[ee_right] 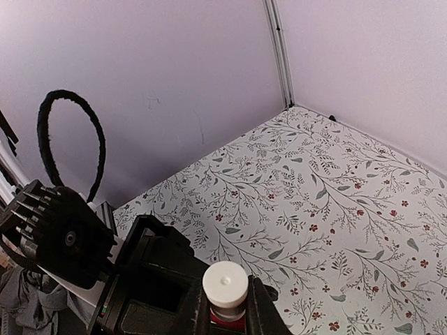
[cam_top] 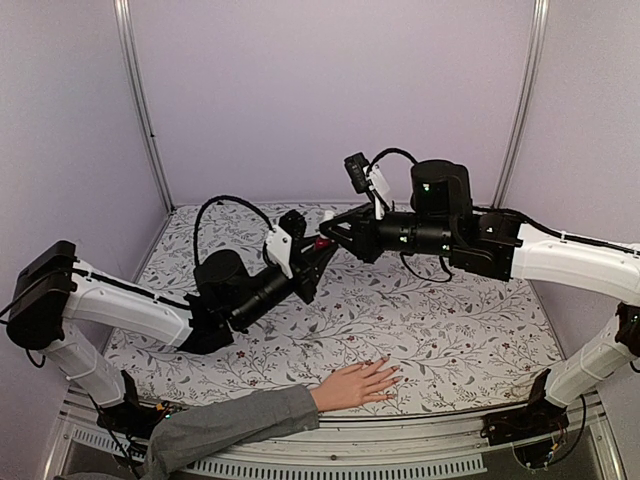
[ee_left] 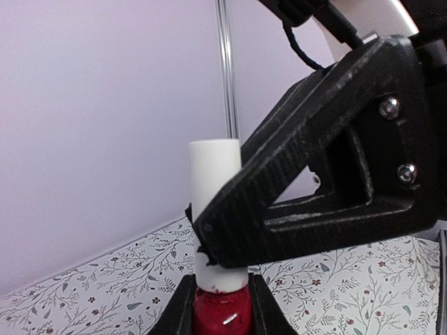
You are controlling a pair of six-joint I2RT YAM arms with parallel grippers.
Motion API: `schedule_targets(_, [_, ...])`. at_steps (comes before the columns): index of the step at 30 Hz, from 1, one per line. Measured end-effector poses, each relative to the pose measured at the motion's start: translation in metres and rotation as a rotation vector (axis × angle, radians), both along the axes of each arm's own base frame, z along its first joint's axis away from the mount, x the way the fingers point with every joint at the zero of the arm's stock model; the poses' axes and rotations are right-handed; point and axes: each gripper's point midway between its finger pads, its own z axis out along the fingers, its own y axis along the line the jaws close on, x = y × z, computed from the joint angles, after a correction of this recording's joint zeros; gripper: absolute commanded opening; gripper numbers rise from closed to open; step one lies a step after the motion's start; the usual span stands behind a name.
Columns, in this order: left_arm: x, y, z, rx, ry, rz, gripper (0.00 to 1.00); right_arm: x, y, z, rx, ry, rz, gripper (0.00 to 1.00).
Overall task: Paint the nails
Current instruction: Unscrew the nail polish bottle.
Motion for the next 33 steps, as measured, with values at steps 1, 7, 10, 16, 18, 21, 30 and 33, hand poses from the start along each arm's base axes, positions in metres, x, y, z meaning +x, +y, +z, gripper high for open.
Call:
schedule_targets(1, [0.0,0.0,0.0,0.0,0.0,0.001,0.0,0.0,0.0,0.0,0.0,-0.001,0.0,0.07])
schedule_targets(7, [-0.001,-0.001,0.001,-0.004,0.004,-0.009,0.0,-0.001,0.0,0.0,-0.009,-0.019,0.011,0.01])
schedule_targets(10, [-0.002,-0.002,0.001,-0.007,0.007,-0.037,0.0,-0.003,0.001,0.001,-0.013,-0.036,0.038,0.0])
schedule_targets(16, [-0.015,-0.008,0.012,-0.027,-0.001,-0.216,0.0,-0.017,-0.001,0.011,-0.019,-0.106,0.145,0.0])
schedule_targets(18, [-0.027,-0.011,0.017,-0.028,-0.013,-0.306,0.0,-0.028,-0.003,0.017,-0.02,-0.139,0.208,0.0])
schedule_targets(21, [-0.046,-0.015,0.025,-0.036,-0.028,-0.43,0.0,-0.048,-0.005,0.025,-0.019,-0.184,0.314,0.0])
schedule_targets(30, [-0.099,-0.023,0.039,-0.039,-0.069,-0.751,0.0,-0.098,-0.012,0.038,0.003,-0.273,0.607,0.0])
schedule_targets(33, [-0.11,-0.023,0.042,-0.035,-0.079,-0.814,0.0,-0.108,-0.013,0.041,0.016,-0.29,0.663,0.0])
